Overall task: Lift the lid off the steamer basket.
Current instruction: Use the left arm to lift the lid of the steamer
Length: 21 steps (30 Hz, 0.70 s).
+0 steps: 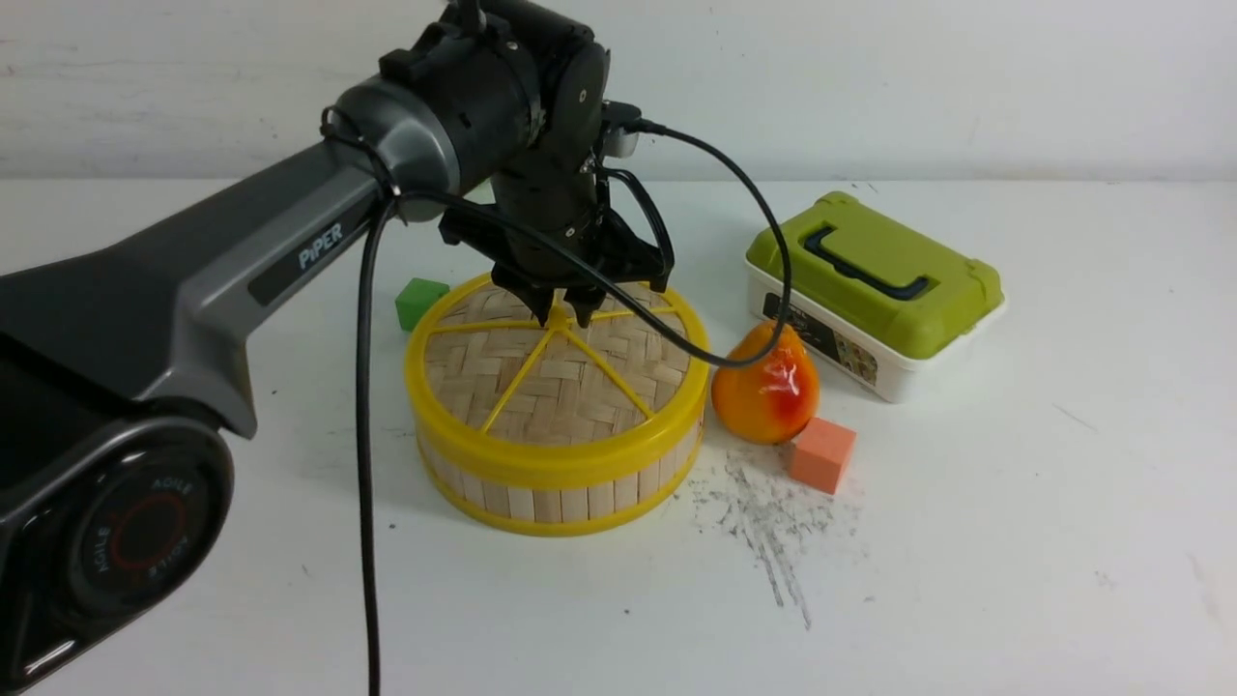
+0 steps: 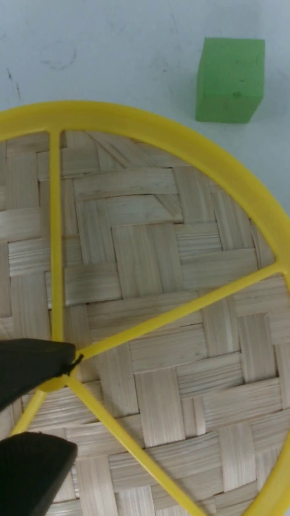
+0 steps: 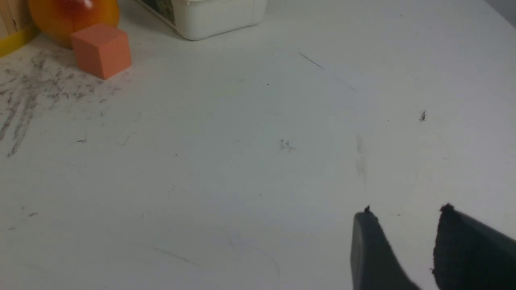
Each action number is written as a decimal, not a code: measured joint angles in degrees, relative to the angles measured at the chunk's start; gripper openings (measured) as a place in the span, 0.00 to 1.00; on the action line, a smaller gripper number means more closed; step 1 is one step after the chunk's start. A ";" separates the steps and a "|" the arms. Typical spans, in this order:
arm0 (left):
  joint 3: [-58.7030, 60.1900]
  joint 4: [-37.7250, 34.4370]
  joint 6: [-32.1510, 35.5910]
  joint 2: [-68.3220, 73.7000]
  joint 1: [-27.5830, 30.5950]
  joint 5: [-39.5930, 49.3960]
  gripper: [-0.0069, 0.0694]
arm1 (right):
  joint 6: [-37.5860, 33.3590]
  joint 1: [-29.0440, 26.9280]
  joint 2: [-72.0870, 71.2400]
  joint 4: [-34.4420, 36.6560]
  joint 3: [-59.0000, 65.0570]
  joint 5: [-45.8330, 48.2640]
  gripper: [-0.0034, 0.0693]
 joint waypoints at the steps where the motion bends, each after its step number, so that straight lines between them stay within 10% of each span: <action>1: 0.00 0.15 -0.37 0.04 0.00 -0.05 0.42 | 0.00 0.00 0.00 0.00 0.00 0.00 0.38; 21: 0.00 1.38 -2.33 0.58 0.07 -0.69 0.34 | 0.00 0.00 0.00 0.00 0.00 0.00 0.38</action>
